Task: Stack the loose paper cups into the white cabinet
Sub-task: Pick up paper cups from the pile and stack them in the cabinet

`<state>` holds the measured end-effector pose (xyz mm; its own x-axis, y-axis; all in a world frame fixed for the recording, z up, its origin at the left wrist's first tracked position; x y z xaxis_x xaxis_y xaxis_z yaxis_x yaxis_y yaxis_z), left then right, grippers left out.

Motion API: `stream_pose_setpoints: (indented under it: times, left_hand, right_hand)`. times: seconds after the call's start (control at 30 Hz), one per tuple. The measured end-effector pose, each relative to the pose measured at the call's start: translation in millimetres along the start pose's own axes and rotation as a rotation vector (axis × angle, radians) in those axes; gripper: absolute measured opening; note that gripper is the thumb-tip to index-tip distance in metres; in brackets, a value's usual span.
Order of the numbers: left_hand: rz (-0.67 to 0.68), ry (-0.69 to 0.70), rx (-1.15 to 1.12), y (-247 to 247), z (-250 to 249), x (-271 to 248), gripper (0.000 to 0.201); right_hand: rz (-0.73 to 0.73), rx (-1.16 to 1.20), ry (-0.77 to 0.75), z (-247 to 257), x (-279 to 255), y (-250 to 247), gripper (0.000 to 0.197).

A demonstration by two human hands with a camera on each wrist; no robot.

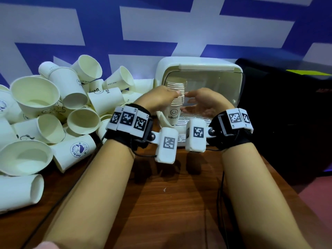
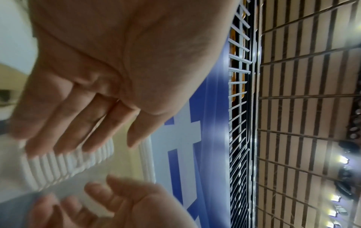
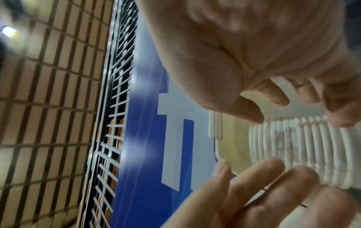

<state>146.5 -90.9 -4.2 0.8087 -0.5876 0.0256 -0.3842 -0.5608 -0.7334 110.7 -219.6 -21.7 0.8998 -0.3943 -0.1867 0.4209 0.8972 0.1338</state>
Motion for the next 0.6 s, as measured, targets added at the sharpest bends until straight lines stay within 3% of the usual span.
stream_pose_setpoints:
  times: [0.07,0.1,0.17,0.23,0.3,0.33,0.47,0.6]
  left_hand:
    - [0.038,-0.004,-0.029,-12,0,-8,0.036]
    - [0.042,-0.003,-0.035,-19,0,-12,0.036]
    - [0.009,-0.005,-0.021,-35,4,-19,0.034]
    - [-0.057,-0.014,0.018,-52,11,-22,0.030]
    - [-0.117,-0.023,0.104,-65,20,-24,0.027]
    - [-0.131,-0.027,0.160,-70,26,-24,0.027]
    - [0.000,-0.062,0.424,-73,50,-20,0.030]
    - [0.104,-0.082,0.592,-64,61,-17,0.027]
  right_hand:
    - [-0.038,-0.023,-0.057,8,-6,-1,0.009]
    - [-0.076,-0.035,-0.102,12,-7,-1,0.017]
    - [-0.115,-0.068,-0.186,19,-9,2,0.008]
    - [-0.145,-0.123,-0.248,26,-10,11,0.017]
    - [-0.156,-0.160,-0.318,31,-15,22,0.011]
    - [-0.157,-0.173,-0.339,33,-18,27,0.019]
    - [-0.083,-0.183,-0.408,31,-31,51,0.025]
    - [0.041,-0.258,-0.363,15,-37,73,0.024]
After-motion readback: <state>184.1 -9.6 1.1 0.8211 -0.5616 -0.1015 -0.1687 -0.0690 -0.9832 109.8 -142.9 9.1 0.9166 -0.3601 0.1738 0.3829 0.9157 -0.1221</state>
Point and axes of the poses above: each hand's wrist, its own x-axis towards the middle knuckle, its own y-axis out of the palm, z = x × y, the point moved 5 cm from there along x, towards the middle knuckle, and after that the axes turned 13 degrees about x, right-handed, at the moved point
